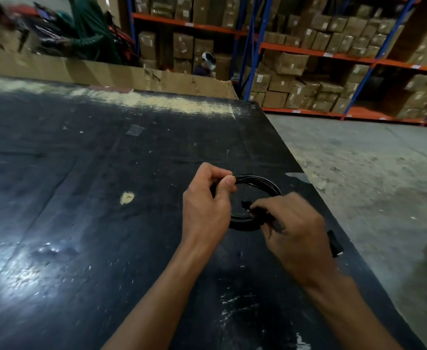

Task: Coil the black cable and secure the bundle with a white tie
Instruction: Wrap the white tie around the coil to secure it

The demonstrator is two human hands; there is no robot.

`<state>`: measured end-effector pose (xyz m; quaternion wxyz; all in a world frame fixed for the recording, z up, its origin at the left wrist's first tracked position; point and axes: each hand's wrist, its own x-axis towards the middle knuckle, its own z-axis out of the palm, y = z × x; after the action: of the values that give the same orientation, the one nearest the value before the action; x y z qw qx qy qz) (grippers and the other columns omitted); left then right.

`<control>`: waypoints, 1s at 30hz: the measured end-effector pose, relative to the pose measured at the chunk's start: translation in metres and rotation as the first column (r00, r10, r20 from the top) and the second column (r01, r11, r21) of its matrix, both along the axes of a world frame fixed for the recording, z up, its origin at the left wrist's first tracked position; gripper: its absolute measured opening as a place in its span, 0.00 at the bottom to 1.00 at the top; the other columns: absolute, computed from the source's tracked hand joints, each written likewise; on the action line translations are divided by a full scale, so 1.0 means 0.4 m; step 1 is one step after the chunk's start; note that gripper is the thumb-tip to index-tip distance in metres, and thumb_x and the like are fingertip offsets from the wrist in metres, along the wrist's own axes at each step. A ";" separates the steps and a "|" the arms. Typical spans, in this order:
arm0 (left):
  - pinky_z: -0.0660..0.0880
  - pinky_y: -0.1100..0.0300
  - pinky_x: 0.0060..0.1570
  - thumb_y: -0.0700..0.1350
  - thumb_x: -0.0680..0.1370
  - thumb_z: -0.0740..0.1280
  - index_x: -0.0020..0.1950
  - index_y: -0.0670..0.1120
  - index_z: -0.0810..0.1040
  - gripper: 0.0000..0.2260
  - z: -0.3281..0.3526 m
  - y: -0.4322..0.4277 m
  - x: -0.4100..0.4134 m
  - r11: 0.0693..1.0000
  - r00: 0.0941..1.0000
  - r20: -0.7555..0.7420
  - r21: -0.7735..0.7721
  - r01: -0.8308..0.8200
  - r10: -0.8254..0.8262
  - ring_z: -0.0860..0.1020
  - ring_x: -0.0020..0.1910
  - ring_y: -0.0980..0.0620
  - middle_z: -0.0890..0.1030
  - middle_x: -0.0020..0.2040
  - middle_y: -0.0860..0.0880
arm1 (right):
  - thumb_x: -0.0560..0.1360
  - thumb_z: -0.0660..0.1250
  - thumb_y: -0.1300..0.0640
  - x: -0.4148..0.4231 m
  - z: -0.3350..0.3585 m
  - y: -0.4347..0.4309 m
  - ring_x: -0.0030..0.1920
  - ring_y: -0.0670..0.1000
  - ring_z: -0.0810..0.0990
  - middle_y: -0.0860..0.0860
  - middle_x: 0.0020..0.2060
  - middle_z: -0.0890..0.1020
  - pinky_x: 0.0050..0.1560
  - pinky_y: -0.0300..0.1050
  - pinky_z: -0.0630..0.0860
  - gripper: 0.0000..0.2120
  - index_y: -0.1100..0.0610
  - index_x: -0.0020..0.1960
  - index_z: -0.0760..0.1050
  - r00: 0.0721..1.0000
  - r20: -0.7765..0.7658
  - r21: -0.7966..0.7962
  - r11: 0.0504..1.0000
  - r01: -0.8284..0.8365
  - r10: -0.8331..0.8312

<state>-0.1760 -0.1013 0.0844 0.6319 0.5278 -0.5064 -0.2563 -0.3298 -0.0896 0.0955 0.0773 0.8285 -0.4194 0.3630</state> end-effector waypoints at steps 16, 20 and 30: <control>0.74 0.70 0.36 0.44 0.79 0.68 0.45 0.53 0.77 0.04 0.079 0.112 0.019 0.996 0.992 0.089 -0.025 0.091 -0.088 0.80 0.38 0.61 0.82 0.37 0.54 | 0.70 0.75 0.63 0.033 0.037 0.036 0.42 0.58 0.74 0.62 0.43 0.78 0.39 0.43 0.68 0.04 0.62 0.44 0.84 0.976 0.216 -0.303 0.950 0.075 -0.008; 0.70 0.70 0.27 0.46 0.79 0.68 0.44 0.54 0.77 0.05 0.089 0.110 0.025 0.995 0.989 0.113 -0.010 0.098 -0.096 0.73 0.28 0.62 0.79 0.33 0.54 | 0.71 0.73 0.61 0.036 0.039 0.032 0.41 0.57 0.74 0.62 0.42 0.78 0.40 0.41 0.66 0.05 0.63 0.44 0.84 0.975 0.222 -0.323 0.944 0.071 0.003; 0.78 0.60 0.34 0.43 0.77 0.70 0.43 0.51 0.79 0.04 0.104 0.069 0.049 0.997 0.992 0.120 -0.071 0.041 -0.033 0.82 0.37 0.55 0.83 0.37 0.52 | 0.71 0.72 0.60 0.046 0.064 -0.001 0.42 0.53 0.76 0.56 0.44 0.78 0.35 0.47 0.76 0.07 0.61 0.48 0.83 0.963 0.251 -0.173 0.983 -0.055 0.098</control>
<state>-0.1566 -0.0738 0.1259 0.6146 0.5092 -0.5619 -0.2174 -0.3115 -0.0901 0.1209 0.0762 0.7805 -0.3621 0.5039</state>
